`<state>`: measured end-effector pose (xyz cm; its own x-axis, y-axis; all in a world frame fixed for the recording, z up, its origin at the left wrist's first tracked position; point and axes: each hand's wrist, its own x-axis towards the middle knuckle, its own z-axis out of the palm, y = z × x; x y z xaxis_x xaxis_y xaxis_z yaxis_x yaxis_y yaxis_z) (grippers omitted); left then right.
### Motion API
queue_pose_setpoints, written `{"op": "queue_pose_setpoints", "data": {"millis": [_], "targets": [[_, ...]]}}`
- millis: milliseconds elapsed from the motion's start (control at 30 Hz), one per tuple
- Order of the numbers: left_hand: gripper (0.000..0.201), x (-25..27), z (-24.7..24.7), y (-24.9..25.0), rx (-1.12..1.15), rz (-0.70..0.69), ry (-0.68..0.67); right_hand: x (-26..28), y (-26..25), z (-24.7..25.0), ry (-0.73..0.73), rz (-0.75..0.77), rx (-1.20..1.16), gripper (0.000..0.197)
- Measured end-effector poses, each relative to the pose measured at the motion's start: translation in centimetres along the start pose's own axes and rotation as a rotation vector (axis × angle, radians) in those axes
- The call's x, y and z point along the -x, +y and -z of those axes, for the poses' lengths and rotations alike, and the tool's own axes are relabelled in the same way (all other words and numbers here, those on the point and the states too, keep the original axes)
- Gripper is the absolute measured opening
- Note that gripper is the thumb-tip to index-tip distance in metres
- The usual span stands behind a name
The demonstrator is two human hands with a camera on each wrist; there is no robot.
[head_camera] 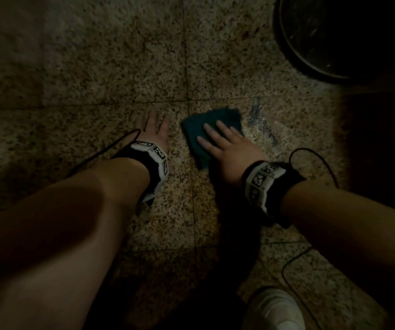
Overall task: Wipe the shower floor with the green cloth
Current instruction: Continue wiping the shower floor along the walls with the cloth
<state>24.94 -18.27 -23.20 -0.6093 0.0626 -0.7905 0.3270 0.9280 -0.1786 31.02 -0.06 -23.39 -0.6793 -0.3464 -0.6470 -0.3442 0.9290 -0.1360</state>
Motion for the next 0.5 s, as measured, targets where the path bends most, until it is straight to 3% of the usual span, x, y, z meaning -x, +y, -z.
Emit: {"op": "queue_pose_setpoints", "data": {"millis": [200,500], "targets": [[0.137,-0.3,0.0,-0.1,-0.05,0.001,0.002,-3.2,0.4,3.6,0.035,-0.177,-0.129,0.074],[0.133,0.6,0.5,0.0,-0.023,-0.007,-0.003,0.0,0.5,1.6,0.0,-0.124,-0.082,0.069]]}}
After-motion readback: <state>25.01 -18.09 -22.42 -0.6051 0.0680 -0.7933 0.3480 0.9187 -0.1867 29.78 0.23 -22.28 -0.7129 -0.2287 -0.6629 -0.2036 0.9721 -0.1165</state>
